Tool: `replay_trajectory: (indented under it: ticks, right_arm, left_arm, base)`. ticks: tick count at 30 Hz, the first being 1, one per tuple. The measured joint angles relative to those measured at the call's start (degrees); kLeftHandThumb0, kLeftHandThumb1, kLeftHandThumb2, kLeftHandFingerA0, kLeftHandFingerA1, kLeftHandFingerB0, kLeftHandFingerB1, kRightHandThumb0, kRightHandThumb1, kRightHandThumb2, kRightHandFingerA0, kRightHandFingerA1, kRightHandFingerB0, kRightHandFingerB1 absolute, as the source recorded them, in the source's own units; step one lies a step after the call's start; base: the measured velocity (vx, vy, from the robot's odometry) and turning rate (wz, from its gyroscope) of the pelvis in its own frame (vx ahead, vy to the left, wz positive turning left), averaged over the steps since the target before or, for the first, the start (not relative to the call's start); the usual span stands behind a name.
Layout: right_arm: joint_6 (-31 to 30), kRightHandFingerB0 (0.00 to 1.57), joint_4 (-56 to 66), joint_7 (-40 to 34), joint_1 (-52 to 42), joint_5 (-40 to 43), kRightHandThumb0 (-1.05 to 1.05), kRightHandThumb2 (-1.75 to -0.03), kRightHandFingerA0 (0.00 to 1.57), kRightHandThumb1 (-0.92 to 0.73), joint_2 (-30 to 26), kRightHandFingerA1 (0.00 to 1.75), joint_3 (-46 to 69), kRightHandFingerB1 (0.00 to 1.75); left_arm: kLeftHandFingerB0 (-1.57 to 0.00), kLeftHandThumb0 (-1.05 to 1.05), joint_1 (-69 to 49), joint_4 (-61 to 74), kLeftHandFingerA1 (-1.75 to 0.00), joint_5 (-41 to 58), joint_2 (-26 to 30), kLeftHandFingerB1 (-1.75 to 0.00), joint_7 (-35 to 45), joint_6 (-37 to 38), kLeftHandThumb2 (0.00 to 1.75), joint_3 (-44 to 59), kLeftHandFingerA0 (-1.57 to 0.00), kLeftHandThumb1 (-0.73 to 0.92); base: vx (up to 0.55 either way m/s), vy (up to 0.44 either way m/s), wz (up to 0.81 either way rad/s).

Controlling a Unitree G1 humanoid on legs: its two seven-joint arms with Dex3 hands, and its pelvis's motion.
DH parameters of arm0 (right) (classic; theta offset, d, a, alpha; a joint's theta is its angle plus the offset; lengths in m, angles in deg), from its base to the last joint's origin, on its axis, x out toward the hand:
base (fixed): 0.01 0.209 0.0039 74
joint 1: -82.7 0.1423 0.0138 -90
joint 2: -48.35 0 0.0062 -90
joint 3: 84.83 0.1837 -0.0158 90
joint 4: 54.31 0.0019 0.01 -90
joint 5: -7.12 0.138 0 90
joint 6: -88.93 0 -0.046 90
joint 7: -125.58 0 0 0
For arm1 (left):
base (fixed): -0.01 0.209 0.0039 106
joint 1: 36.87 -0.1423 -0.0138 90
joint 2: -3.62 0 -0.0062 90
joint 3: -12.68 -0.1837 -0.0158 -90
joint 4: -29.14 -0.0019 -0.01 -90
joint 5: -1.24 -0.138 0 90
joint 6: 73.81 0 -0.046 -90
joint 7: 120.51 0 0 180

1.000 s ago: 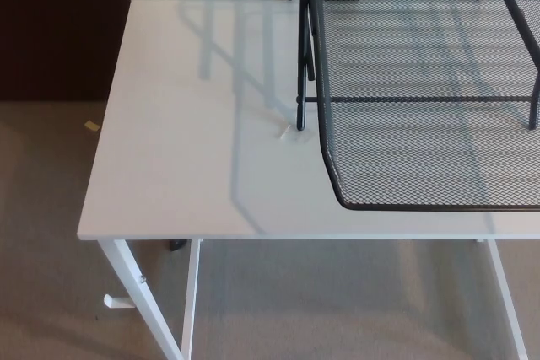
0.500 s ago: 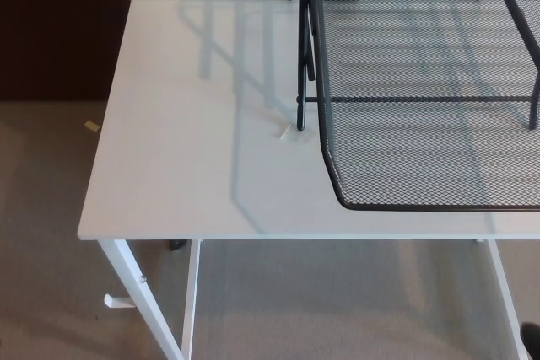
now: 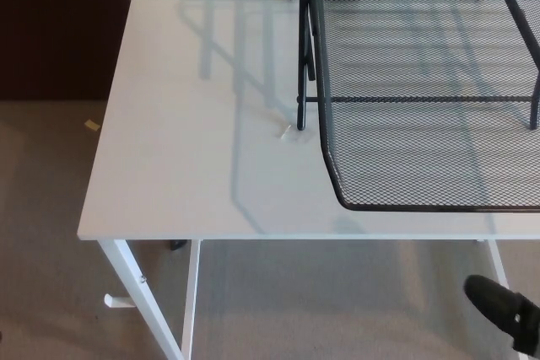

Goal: The robot walk towards a table in front and then pushes a layer of a file tray back to its original position using its right hand

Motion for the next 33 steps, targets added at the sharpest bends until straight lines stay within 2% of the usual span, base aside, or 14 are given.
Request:
replay_trajectory:
  ticks: [3,4,6,9,12,14,15,20,21,26,27,31,32,33]
  right_arm:
    - [-0.5,0.1,-0.8,-1.1,2.0,-2.8,-0.56,-0.68,0.07,-0.36,-0.4,0.35,-1.0,0.34]
    - [-0.8,0.14,-1.2,-1.5,2.7,-3.7,-0.5,-0.54,0.07,-0.41,-0.6,0.35,-1.5,0.28]
    - [-1.3,0.11,-2.0,-2.1,3.9,-5.4,-0.52,-0.66,0.06,-0.36,-1.2,0.37,-2.2,0.33]
    - [-2.4,0.16,-3.3,-3.1,5.7,-8.3,-0.5,-0.53,0.06,-0.39,-2.2,0.34,-3.6,0.29]
    - [-4.0,0.0,-5.1,-4.3,7.4,-11.6,-0.29,-0.79,0.04,-0.17,-3.2,0.54,-5.3,0.49]
    - [-4.8,0.0,-6.2,-5.0,8.2,-13.3,-0.29,-0.79,0.04,-0.17,-3.8,0.54,-6.2,0.49]
    - [-5.5,0.15,-7.2,-5.5,8.8,-14.7,-0.51,-0.54,0.07,-0.39,-4.3,0.32,-6.9,0.28]
    - [-8.4,0.17,-10.5,-7.5,10.6,-19.5,-0.52,-0.54,0.08,-0.39,-6.0,0.32,-9.5,0.29]
    - [-9.0,0.0,-11.2,-7.9,10.9,-20.5,-0.29,-0.77,0.04,-0.15,-6.4,0.53,-10.1,0.48]
    - [-12.6,0.0,-15.1,-10.3,13.2,-25.7,-0.29,-0.78,0.04,-0.16,-8.7,0.53,-13.3,0.48]
    - [-13.6,0.17,-16.0,-11.0,13.7,-26.9,-0.52,-0.54,0.08,-0.39,-9.2,0.29,-14.1,0.29]
    - [-17.0,0.16,-19.5,-13.6,16.3,-30.9,-0.53,-0.55,0.08,-0.4,-11.3,0.29,-16.9,0.28]
    - [-17.8,0.12,-20.2,-14.1,16.9,-31.7,-0.56,-0.68,0.07,-0.37,-11.7,0.33,-17.5,0.36]
    - [-19.0,0.0,-21.3,-15.2,18.2,-33.0,-0.29,-0.79,0.03,-0.17,-12.5,0.52,-18.5,0.48]
  left_arm:
    - [-0.39,-0.19,0.2,0.0,-0.43,0.0,0.0,-0.35,0.0,0.0,0.56,0.0,-0.5,0.53]
    - [-0.39,-0.2,0.2,0.0,-0.42,0.0,0.0,-0.34,0.0,0.0,0.56,0.0,-0.49,0.54]
    - [-0.39,-0.2,0.4,0.0,-0.42,0.0,0.0,-0.34,0.0,0.0,0.56,0.0,-0.49,0.54]
    - [-0.38,-0.19,0.5,0.0,-0.42,0.0,0.0,-0.34,0.0,0.0,0.56,0.0,-0.49,0.54]
    - [-0.36,-0.25,0.6,0.0,-0.45,0.0,0.0,-0.39,0.0,0.0,0.61,0.0,-0.46,0.49]
    - [-0.36,-0.25,0.7,0.0,-0.45,0.0,0.0,-0.39,0.0,0.0,0.61,0.0,-0.46,0.49]
    - [-0.38,-0.2,0.8,0.0,-0.42,0.0,0.1,-0.34,0.0,0.0,0.56,0.0,-0.49,0.53]
    - [-0.36,-0.28,1.3,0.0,-0.46,0.0,0.2,-0.39,0.0,-0.1,0.63,0.0,-0.45,0.47]
    - [-0.36,-0.28,1.4,0.0,-0.46,0.0,0.2,-0.39,0.0,-0.1,0.63,0.0,-0.46,0.47]
    - [-0.36,-0.28,1.9,0.1,-0.45,0.0,0.5,-0.39,0.0,-0.6,0.62,0.0,-0.46,0.47]
    - [-0.37,-0.21,2.1,0.1,-0.41,0.0,0.5,-0.34,0.0,-0.8,0.55,0.0,-0.49,0.53]
    - [-0.36,-0.28,2.5,0.3,-0.46,0.0,0.9,-0.39,0.0,-1.6,0.62,-0.1,-0.46,0.47]
    - [-0.36,-0.28,2.6,0.4,-0.46,0.0,1.0,-0.39,0.0,-1.8,0.62,-0.1,-0.47,0.46]
    - [-0.36,-0.29,2.7,0.4,-0.45,0.0,1.2,-0.39,0.0,-2.0,0.63,-0.1,-0.47,0.46]
  base:
    - [0.0,0.0,0.0]
    - [0.0,0.0,0.0]
    - [0.0,0.0,0.0]
    - [0.0,0.0,0.0]
    - [0.0,0.0,0.0]
    - [0.0,0.0,0.0]
    - [0.0,0.0,0.0]
    - [0.0,0.0,0.0]
    - [0.0,0.0,0.0]
    - [0.0,0.0,0.0]
    - [0.0,0.0,0.0]
    - [0.0,0.0,0.0]
    - [0.0,0.0,0.0]
    - [0.0,0.0,0.0]
